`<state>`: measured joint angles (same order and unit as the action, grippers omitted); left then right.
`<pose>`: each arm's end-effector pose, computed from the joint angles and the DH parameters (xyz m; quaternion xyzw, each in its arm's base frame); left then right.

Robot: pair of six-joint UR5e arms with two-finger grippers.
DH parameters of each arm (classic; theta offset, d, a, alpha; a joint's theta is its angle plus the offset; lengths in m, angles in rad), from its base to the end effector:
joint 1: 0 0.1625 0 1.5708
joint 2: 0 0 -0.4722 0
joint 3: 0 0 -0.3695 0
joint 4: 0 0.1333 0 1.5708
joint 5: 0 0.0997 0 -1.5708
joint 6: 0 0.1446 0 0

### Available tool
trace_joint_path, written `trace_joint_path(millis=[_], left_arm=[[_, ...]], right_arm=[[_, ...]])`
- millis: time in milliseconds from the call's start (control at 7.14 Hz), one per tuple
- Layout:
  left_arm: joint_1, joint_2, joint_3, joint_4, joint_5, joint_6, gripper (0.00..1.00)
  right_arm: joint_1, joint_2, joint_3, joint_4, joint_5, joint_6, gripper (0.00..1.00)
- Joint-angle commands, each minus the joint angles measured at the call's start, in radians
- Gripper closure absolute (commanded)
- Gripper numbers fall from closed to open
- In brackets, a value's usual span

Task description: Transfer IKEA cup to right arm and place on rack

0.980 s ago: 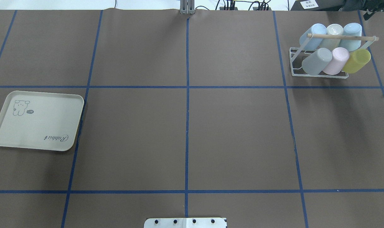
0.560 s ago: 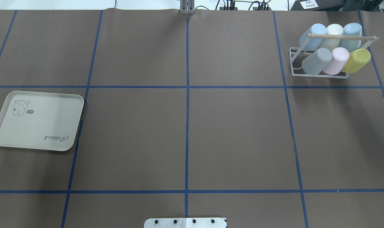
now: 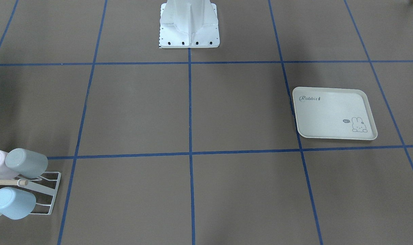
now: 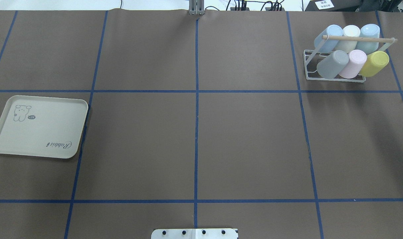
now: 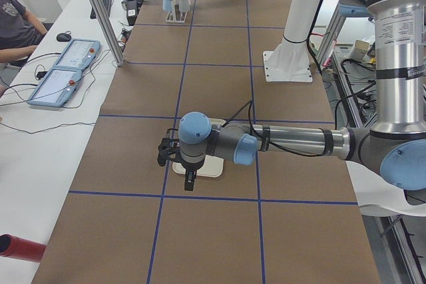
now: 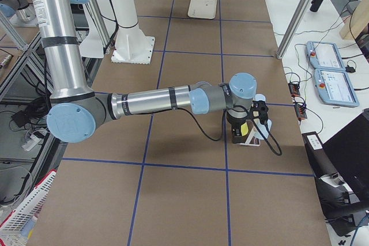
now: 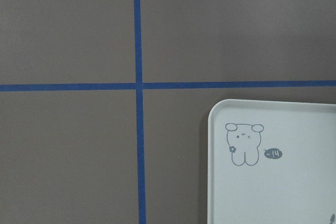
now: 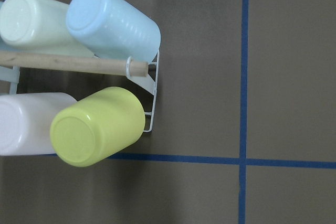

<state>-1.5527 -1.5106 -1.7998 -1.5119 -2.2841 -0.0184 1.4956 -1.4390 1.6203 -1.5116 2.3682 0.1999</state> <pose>-0.0306 -0.4476 0.6695 0.0451 0.3495 0.0190 0.9357 -0.0113 -0.5471 0.6383 0.0567 -0.3969 0.0105 0.9160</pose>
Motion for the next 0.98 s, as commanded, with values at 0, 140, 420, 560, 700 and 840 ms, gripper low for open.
trace_joint_path(millis=[0,140,420,560,700,840], left_arm=[[-0.015,-0.023,-0.003,0.068,0.006,0.038,0.0],[-0.015,-0.022,0.005,0.067,0.003,0.037,0.0],[-0.013,-0.023,0.019,0.067,-0.082,0.028,0.0],[-0.015,-0.02,0.042,0.058,-0.169,0.029,0.0],[-0.015,-0.02,0.037,0.056,-0.167,0.028,0.0],[-0.015,-0.02,0.045,0.055,-0.172,0.029,0.0]], right_arm=[[0.0,-0.063,0.042,0.002,-0.004,-0.005,0.01],[0.0,-0.073,0.041,-0.001,-0.003,-0.017,0.01],[-0.012,-0.057,0.046,-0.063,0.032,-0.014,0.01],[-0.021,-0.031,0.044,-0.118,0.026,-0.017,0.01],[-0.021,-0.035,0.033,-0.122,0.035,-0.016,0.0],[-0.021,-0.04,0.033,-0.119,0.037,-0.013,0.0]])
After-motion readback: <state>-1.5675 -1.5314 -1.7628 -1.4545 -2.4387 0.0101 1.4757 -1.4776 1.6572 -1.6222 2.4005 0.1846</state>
